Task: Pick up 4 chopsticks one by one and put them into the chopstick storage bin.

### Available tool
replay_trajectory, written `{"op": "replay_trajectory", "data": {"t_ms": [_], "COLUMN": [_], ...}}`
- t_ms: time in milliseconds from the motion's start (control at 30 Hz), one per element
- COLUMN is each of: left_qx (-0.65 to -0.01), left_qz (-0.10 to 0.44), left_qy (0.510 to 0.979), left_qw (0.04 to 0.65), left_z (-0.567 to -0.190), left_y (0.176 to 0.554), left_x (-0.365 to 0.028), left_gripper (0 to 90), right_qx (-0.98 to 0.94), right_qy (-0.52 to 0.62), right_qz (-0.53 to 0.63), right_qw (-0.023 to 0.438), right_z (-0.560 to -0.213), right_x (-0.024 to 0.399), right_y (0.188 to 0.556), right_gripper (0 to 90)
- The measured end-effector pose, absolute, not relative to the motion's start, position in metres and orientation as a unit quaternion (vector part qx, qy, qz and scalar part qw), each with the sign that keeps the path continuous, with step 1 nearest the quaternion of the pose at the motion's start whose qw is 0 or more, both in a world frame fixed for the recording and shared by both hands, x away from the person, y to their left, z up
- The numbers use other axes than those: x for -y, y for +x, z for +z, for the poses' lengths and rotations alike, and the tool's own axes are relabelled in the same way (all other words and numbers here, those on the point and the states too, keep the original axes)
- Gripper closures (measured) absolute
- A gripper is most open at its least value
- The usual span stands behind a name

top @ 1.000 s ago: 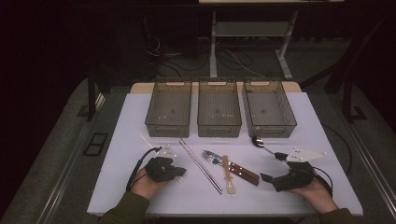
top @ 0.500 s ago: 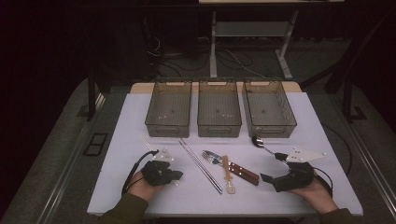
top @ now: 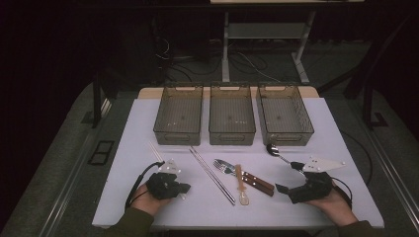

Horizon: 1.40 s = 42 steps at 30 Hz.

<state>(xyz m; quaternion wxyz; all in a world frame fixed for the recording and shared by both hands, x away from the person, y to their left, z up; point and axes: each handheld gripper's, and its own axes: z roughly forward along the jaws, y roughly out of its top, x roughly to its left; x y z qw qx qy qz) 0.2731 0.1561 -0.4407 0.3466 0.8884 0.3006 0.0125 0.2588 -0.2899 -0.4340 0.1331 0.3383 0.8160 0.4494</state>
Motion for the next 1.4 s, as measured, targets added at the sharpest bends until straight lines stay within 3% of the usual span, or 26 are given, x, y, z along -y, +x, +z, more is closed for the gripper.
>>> {"op": "replay_trajectory", "data": {"t_ms": [900, 1033, 1200, 1400], "left_qx": [-0.310, -0.319, -0.355, -0.409], "left_qz": [0.012, 0.025, 0.062, 0.120], "left_qy": [0.885, 0.877, 0.852, 0.826], "left_qw": [0.348, 0.358, 0.380, 0.369], "left_z": [-0.440, -0.436, -0.426, -0.416], "left_y": [0.257, 0.258, 0.268, 0.291], "left_x": [-0.172, -0.174, -0.186, -0.207], "left_gripper": [88.7, 83.0, 69.5, 62.5], "right_qx": [-0.817, -0.818, -0.818, -0.818], "right_qy": [0.337, 0.337, 0.338, 0.338], "right_qz": [0.447, 0.447, 0.446, 0.446], "right_qw": [0.134, 0.133, 0.133, 0.134], "right_z": [-0.435, -0.435, -0.435, -0.435], "right_x": [0.289, 0.289, 0.289, 0.289], "right_y": [0.259, 0.259, 0.259, 0.259], "right_gripper": [2.5, 2.5, 2.5, 2.5]}}
